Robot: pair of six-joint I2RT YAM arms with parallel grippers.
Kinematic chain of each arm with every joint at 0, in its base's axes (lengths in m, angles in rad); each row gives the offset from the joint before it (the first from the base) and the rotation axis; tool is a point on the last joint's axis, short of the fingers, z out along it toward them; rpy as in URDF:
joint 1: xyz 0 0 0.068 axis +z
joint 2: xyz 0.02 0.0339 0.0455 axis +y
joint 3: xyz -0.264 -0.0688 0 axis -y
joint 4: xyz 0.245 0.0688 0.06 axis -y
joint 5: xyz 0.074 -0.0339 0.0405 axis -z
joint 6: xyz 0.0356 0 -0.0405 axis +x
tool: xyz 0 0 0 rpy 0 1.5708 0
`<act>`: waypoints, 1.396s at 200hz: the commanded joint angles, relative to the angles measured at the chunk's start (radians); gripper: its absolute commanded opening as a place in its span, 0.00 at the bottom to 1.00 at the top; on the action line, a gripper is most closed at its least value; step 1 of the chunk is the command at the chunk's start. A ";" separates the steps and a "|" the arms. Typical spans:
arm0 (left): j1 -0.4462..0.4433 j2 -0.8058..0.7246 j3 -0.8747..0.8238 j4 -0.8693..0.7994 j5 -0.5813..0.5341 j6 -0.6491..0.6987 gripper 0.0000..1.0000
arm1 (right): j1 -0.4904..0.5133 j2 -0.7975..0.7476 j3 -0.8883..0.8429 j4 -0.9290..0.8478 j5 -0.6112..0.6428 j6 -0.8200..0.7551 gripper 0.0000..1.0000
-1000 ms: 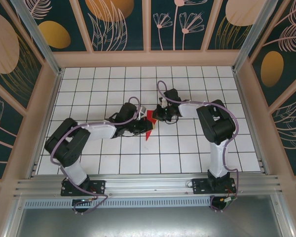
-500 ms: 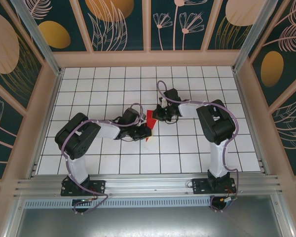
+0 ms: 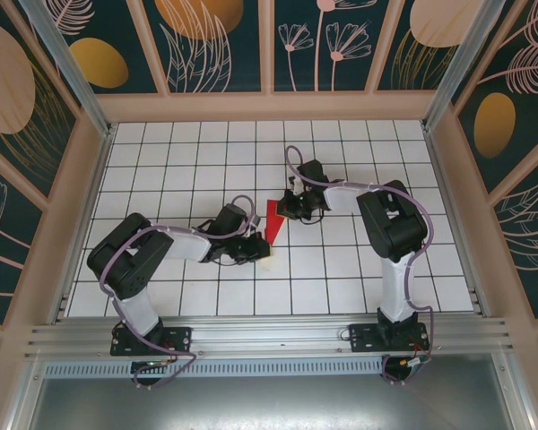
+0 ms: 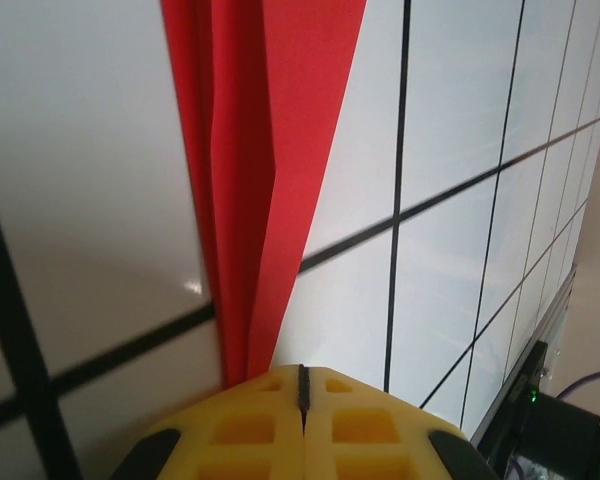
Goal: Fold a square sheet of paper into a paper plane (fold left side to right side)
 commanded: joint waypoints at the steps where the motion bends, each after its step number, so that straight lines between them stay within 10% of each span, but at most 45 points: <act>1: -0.008 -0.037 -0.020 -0.083 0.021 0.027 0.08 | 0.001 0.059 0.006 -0.046 0.061 -0.025 0.03; 37: -0.002 -0.146 -0.019 -0.087 -0.012 0.034 0.07 | 0.000 0.018 0.032 -0.021 0.058 -0.039 0.06; 128: 0.129 -0.448 -0.005 -0.120 -0.423 0.057 0.26 | 0.048 -0.355 -0.122 -0.038 0.437 0.001 0.58; 177: 0.130 -0.514 -0.003 -0.129 -0.575 0.057 0.30 | 0.123 -0.363 -0.231 -0.032 0.495 0.127 0.63; 217: 0.131 -0.539 -0.016 -0.157 -0.592 0.052 0.30 | 0.149 -0.282 -0.188 -0.036 0.446 0.165 0.54; 258: 0.131 -0.575 -0.011 -0.180 -0.627 0.058 0.30 | 0.156 -0.285 -0.183 0.000 0.373 0.148 0.02; 279: 0.131 -0.595 -0.005 -0.194 -0.649 0.068 0.30 | 0.154 -0.338 -0.202 0.043 0.293 0.098 0.00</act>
